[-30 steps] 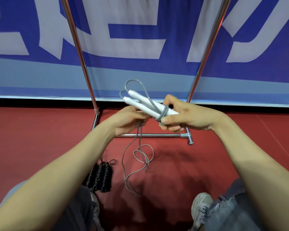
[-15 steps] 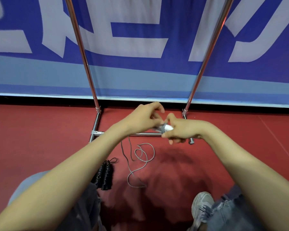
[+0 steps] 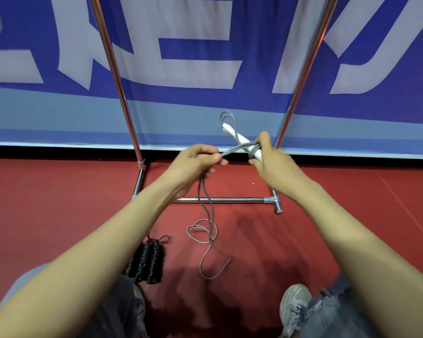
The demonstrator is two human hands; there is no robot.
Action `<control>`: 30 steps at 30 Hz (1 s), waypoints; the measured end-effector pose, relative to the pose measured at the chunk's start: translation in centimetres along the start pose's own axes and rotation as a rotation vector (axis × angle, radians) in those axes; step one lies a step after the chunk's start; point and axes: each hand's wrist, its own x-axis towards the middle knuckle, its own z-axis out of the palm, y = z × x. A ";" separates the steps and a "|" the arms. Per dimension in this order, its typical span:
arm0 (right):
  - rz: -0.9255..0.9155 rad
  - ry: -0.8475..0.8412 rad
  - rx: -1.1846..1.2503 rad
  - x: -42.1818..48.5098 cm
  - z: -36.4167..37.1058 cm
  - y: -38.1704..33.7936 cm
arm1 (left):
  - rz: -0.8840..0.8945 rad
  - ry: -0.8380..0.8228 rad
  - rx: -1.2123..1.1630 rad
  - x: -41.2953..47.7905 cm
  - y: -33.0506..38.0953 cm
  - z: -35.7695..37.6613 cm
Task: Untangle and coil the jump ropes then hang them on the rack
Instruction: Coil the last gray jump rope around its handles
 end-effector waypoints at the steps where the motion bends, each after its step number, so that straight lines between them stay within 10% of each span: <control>1: 0.014 -0.028 0.008 -0.1 0.1 0.0 | 0.120 0.077 0.041 0.1 0.1 -0.3; 7: 0.099 -0.115 0.246 0.5 0.4 -0.2 | 0.693 0.135 0.576 -1.9 -0.3 1.1; 16: 0.116 -0.130 0.839 0.4 -0.6 -0.5 | 0.024 0.030 -0.041 -0.1 -1.5 0.8; 30: 0.140 -0.050 1.242 0.2 -0.4 -3.2 | 0.171 0.016 0.033 0.1 -1.8 0.9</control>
